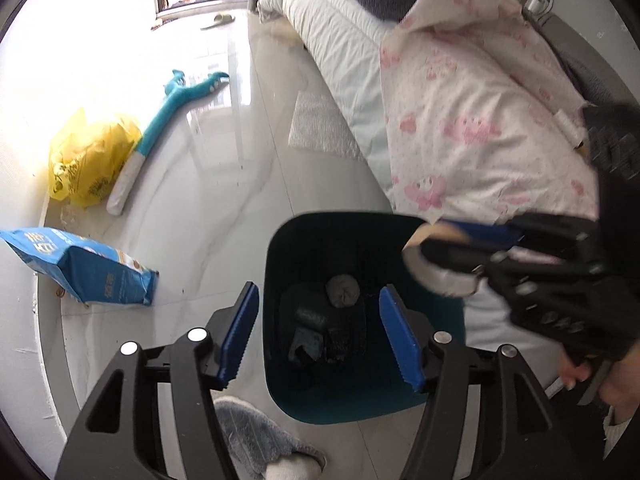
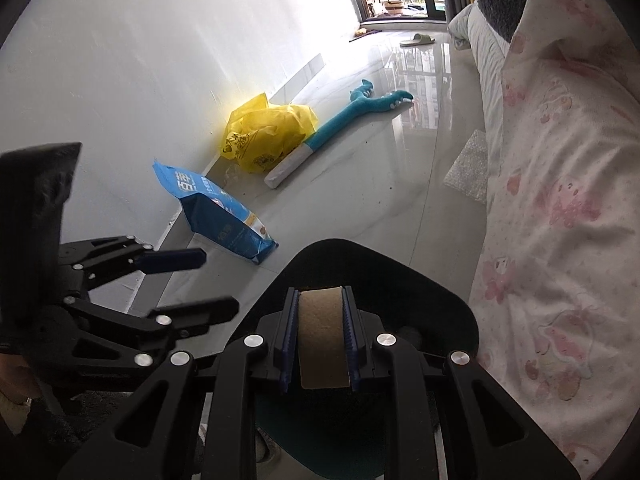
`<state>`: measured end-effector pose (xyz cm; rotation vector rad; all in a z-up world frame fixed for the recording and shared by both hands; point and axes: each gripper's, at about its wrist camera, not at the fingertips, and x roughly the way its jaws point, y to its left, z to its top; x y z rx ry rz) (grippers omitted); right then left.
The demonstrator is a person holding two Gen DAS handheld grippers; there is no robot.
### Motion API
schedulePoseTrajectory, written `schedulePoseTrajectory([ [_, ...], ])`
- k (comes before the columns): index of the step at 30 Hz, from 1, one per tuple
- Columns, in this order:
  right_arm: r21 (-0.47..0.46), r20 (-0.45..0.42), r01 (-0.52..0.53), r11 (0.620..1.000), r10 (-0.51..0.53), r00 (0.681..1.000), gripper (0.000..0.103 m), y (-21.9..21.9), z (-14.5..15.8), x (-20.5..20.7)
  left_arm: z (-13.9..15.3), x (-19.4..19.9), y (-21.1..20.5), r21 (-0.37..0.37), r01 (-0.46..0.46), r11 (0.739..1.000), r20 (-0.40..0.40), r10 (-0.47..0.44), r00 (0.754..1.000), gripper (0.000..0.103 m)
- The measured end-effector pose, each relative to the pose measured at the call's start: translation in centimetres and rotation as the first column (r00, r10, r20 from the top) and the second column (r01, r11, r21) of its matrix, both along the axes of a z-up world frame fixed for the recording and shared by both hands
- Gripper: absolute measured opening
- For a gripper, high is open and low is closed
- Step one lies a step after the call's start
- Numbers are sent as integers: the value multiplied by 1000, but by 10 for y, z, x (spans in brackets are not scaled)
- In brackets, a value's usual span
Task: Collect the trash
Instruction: 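Open the left tool over the bin while the right tool releases the tape roll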
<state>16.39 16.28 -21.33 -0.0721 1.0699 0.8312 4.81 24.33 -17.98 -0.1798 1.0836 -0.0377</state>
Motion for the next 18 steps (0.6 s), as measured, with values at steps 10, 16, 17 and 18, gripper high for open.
schedulePoseTrajectory([
  [10,-84,-92,22,996,-30,995,22,13,-41,0,47,-12,5,39,-40,998,227,30,973,82],
  [16,-137,-117,11,991,-27,993,22,21,-58,-6,68,-13,5,36,-56,998,324,41,945,87],
  [17,-144,-123,8,990,-26,992,22,21,-61,-8,71,-14,4,35,-57,998,341,42,939,87],
  [18,-151,-131,3,989,-23,991,22,22,-63,-8,75,-15,3,34,-56,998,353,40,935,87],
])
